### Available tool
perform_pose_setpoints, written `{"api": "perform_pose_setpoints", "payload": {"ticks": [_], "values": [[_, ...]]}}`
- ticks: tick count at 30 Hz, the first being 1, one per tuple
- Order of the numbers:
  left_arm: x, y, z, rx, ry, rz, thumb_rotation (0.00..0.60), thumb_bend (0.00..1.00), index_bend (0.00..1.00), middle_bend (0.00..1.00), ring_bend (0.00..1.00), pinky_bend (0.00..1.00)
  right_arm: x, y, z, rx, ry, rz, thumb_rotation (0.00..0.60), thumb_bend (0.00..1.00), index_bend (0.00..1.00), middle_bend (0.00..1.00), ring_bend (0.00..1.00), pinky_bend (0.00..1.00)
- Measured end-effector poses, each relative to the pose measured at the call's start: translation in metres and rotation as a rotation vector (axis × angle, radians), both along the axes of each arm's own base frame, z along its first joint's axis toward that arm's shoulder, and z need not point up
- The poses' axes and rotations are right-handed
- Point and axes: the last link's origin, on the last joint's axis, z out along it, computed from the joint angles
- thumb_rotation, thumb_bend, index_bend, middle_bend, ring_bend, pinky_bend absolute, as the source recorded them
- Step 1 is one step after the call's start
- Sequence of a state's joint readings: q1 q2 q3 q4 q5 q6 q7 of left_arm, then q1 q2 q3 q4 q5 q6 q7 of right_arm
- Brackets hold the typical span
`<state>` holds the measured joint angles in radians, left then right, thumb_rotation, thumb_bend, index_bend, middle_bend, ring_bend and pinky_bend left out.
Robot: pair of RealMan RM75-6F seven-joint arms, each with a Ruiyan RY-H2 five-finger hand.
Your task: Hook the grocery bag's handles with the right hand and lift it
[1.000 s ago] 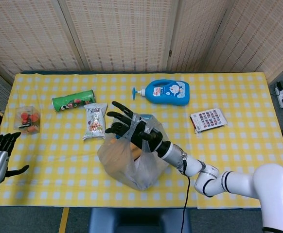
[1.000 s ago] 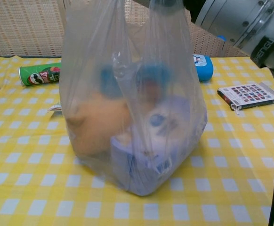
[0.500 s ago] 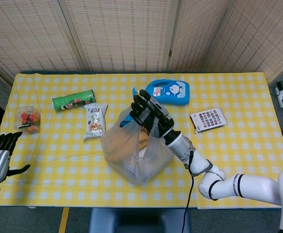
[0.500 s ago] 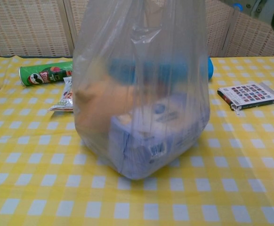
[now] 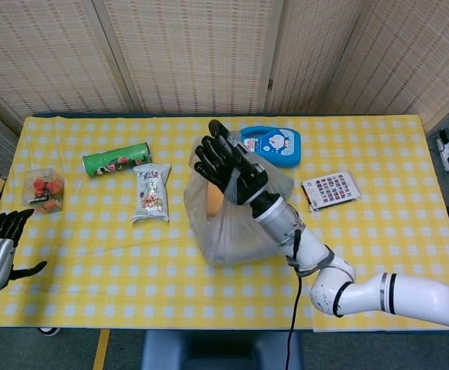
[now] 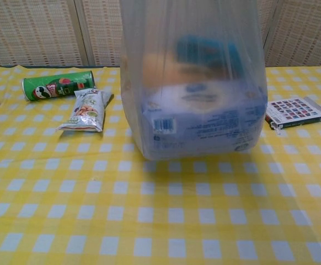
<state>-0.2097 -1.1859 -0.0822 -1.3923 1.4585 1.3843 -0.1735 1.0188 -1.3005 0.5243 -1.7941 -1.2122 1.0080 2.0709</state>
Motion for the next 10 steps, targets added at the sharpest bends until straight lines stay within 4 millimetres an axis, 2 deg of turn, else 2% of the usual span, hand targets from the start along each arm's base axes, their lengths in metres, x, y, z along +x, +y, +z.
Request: {"api": "perform_pose_setpoints", "payload": {"ticks": [6, 10], "values": [[-0.002, 0.001, 0.000, -0.001, -0.001, 0.010, 0.600, 0.14, 0.01, 0.14, 0.10, 0.00, 0.047, 0.013, 0.051, -0.086, -0.063, 0.080, 0.600, 0.61, 0.75, 0.82, 0.77, 1.00], [-0.002, 0.001, 0.001, 0.001, -0.001, 0.010, 0.600, 0.14, 0.01, 0.14, 0.10, 0.00, 0.059, 0.024, 0.071, -0.137, -0.042, 0.088, 0.600, 0.61, 0.76, 0.82, 0.77, 1.00]]}}
